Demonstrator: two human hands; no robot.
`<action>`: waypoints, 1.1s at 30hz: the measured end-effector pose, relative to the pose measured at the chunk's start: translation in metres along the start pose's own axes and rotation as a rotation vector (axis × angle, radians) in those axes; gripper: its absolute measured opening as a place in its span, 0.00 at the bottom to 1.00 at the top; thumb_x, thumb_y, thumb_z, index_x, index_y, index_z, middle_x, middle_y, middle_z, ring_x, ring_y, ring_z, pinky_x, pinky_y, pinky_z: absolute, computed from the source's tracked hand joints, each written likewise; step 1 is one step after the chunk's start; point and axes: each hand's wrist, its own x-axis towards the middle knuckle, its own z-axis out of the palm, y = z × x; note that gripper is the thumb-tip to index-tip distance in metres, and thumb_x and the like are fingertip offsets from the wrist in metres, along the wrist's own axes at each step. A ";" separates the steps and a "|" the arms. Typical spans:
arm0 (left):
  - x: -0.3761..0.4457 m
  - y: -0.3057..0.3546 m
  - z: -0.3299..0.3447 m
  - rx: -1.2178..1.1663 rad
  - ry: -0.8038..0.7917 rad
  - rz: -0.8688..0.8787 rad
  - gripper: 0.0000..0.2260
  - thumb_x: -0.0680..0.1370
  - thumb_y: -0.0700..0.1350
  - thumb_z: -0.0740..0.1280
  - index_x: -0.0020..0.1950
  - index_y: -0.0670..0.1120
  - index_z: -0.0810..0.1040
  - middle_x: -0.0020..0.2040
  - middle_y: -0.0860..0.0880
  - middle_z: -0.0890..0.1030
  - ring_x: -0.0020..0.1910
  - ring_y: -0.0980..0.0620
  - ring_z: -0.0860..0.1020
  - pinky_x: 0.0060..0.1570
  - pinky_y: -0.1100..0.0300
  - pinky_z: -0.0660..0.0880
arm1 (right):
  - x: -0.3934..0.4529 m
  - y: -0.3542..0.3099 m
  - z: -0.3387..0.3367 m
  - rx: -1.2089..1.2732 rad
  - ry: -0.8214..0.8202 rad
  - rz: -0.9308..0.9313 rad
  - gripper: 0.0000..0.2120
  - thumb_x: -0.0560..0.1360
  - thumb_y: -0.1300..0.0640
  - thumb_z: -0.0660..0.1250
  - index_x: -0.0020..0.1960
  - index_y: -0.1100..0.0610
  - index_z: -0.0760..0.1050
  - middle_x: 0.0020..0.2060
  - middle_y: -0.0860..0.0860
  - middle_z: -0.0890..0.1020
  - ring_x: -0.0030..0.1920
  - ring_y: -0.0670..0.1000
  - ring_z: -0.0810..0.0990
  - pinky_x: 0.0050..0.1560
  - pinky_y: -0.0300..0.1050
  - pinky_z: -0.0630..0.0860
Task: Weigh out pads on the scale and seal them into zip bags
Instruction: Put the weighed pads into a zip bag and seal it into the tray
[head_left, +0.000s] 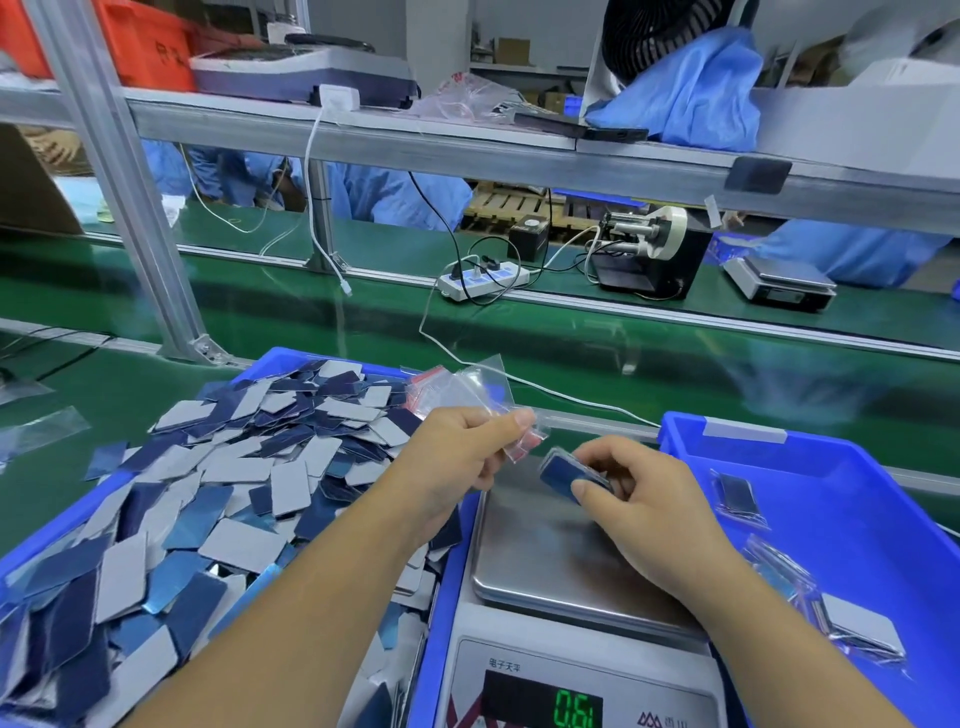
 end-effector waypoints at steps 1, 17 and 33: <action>0.000 0.000 0.001 -0.025 -0.021 -0.002 0.18 0.70 0.58 0.73 0.41 0.42 0.86 0.28 0.53 0.71 0.27 0.57 0.64 0.26 0.66 0.61 | 0.000 -0.004 0.000 0.135 0.022 0.015 0.13 0.72 0.60 0.72 0.45 0.41 0.79 0.36 0.42 0.82 0.35 0.48 0.77 0.38 0.38 0.73; -0.007 0.003 0.008 -0.060 -0.158 0.020 0.14 0.70 0.59 0.73 0.38 0.49 0.87 0.35 0.46 0.74 0.30 0.54 0.65 0.31 0.62 0.61 | -0.003 -0.011 0.003 0.433 0.130 0.047 0.15 0.76 0.65 0.71 0.47 0.43 0.79 0.42 0.45 0.84 0.36 0.52 0.79 0.36 0.40 0.74; -0.009 0.005 0.009 -0.123 -0.179 0.037 0.09 0.78 0.50 0.70 0.40 0.52 0.87 0.39 0.51 0.82 0.32 0.56 0.68 0.32 0.64 0.64 | 0.001 -0.014 0.002 0.733 0.023 0.213 0.04 0.70 0.57 0.70 0.44 0.49 0.79 0.40 0.51 0.81 0.25 0.51 0.71 0.24 0.38 0.65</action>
